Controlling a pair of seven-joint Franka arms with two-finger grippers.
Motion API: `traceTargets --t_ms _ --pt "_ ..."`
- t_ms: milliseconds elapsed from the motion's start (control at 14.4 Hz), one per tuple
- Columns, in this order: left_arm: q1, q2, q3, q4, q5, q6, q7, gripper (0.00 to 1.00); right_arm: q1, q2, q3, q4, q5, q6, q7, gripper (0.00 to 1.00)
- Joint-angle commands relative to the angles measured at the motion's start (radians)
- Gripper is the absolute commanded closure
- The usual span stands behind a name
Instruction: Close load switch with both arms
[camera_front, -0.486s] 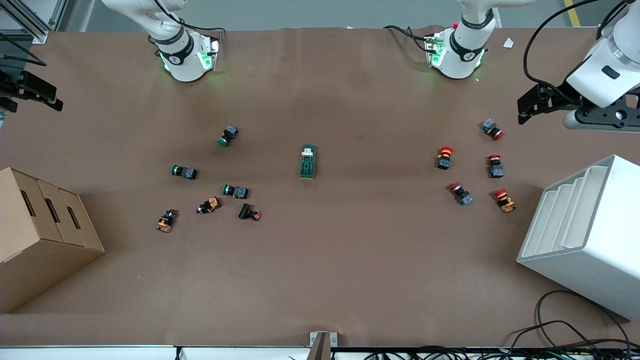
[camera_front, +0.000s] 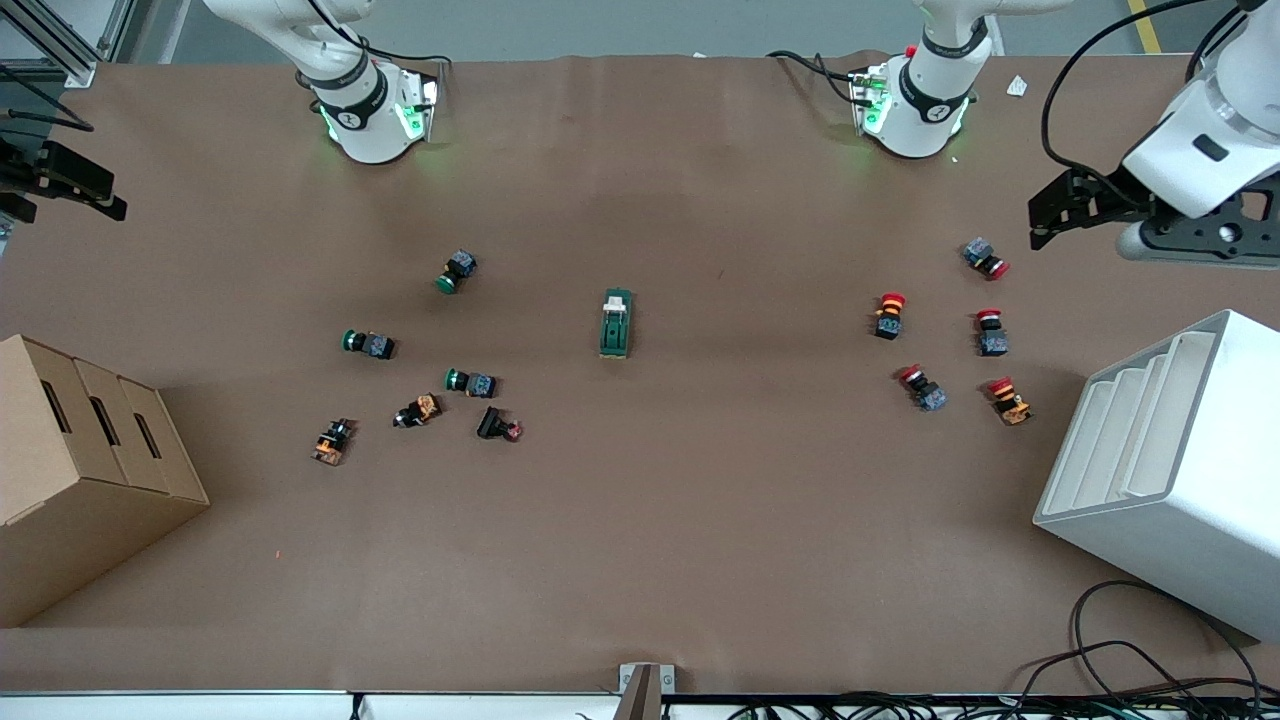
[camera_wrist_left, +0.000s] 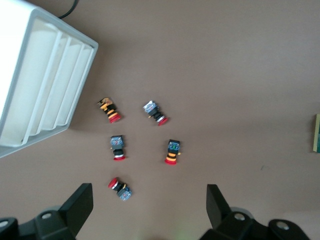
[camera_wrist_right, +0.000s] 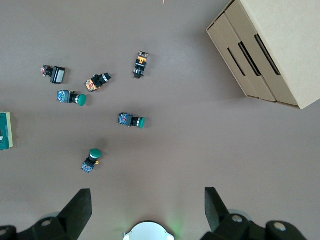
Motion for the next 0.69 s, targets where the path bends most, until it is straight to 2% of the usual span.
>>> traceTargets --t_ms 0,208,347,625 --pt "-0.039 0.076 -0.03 0.08 -0.009 -0.003 0.003 0.0 0.0 -0.036 0.001 -0.04 -0.002 0.004 0.021 0.0" --pt "-0.057 0.103 -0.098 0.084 -0.009 0.039 -0.083 0.0 0.003 -0.036 0.003 -0.04 -0.002 0.005 0.019 0.0" --pt "-0.094 0.122 -0.13 0.082 -0.003 0.093 -0.249 0.0 0.005 -0.036 0.003 -0.04 0.0 0.005 0.021 0.0" --pt "-0.256 0.188 -0.146 0.067 0.037 0.216 -0.511 0.0 0.003 -0.037 0.003 -0.041 0.003 0.004 0.022 0.0"
